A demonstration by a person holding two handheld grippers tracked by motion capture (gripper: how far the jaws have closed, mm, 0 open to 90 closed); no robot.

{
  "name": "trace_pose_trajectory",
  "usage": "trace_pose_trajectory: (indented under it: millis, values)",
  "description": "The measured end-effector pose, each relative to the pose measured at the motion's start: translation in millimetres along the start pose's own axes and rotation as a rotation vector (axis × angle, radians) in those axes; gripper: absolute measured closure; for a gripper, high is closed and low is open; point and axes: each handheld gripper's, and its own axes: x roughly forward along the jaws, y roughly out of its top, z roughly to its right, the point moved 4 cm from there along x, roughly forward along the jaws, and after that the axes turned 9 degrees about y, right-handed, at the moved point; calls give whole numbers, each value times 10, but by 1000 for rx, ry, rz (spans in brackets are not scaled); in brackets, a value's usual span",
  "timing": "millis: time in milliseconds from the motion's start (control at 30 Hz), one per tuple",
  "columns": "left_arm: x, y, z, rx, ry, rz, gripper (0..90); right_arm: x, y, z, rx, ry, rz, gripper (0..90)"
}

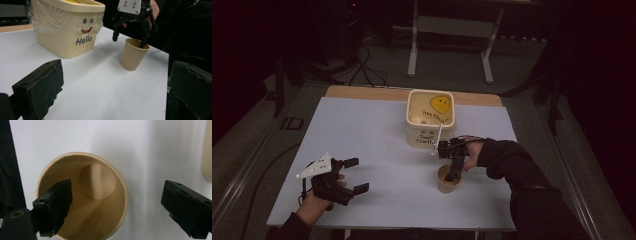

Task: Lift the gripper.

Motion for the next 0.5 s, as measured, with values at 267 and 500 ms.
trace_pose_trajectory:
  millis: [267,500]
  values:
    - [1,4,5,0,-1,2,5,-12,22,-7,-6,7,17,99]
    - [5,6,7,3,-3,3,5,-46,19,-22,-5,2,16,100]
